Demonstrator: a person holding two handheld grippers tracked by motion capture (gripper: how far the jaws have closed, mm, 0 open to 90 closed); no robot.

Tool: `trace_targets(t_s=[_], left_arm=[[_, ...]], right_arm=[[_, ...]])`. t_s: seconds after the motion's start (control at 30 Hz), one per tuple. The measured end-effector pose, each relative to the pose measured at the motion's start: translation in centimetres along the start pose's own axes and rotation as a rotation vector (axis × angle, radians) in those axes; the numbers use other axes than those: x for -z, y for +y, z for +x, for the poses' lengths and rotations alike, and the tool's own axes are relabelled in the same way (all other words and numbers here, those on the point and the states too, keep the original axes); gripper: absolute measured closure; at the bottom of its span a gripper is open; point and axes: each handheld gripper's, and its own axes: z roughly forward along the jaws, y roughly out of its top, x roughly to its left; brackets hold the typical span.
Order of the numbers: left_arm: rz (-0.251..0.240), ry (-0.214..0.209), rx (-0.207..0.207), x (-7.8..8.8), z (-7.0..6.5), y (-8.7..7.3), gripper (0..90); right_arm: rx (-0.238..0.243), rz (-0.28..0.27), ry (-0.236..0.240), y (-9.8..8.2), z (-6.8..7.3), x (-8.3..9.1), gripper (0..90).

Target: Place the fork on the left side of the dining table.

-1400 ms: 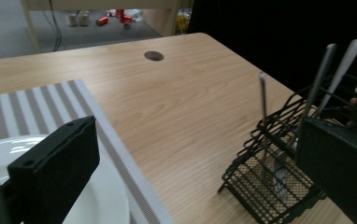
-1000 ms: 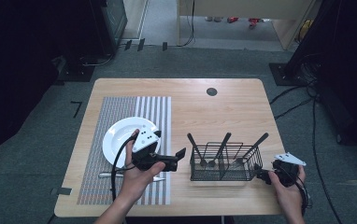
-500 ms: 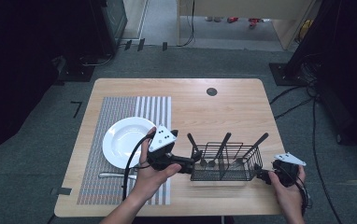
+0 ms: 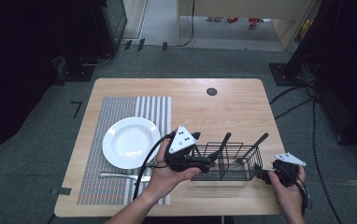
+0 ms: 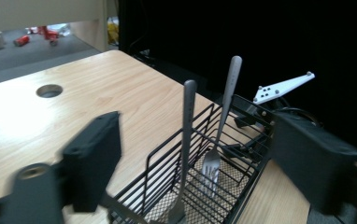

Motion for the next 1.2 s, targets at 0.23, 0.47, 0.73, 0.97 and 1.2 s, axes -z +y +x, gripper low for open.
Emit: trace_targets(t_s=[0.23, 0.47, 0.73, 0.97, 1.2], left_arm=[[0.027, -0.032, 0.015, -2.2, 0.3, 0.4, 41.4], [0.055, -0.058, 0.042, -4.9, 0.9, 0.7, 57.9], [0.116, -0.062, 0.072, -6.7, 1.4, 0.9, 61.6], [0.197, -0.091, 0.079, -7.7, 1.8, 1.8, 67.8], [0.223, -0.11, 0.033, -8.2, 1.6, 1.9, 80.9]], right_arm=[[0.0, -0.001, 0.001, 0.0, 0.0, 0.0, 0.0], [0.002, -0.002, -0.001, 0.0, 0.0, 0.0, 0.0], [0.0, -0.001, 0.0, 0.0, 0.0, 0.0, 0.0], [-0.001, -0.001, 0.0, 0.0, 0.0, 0.0, 0.0], [0.0, -0.001, 0.0, 0.0, 0.0, 0.0, 0.0]])
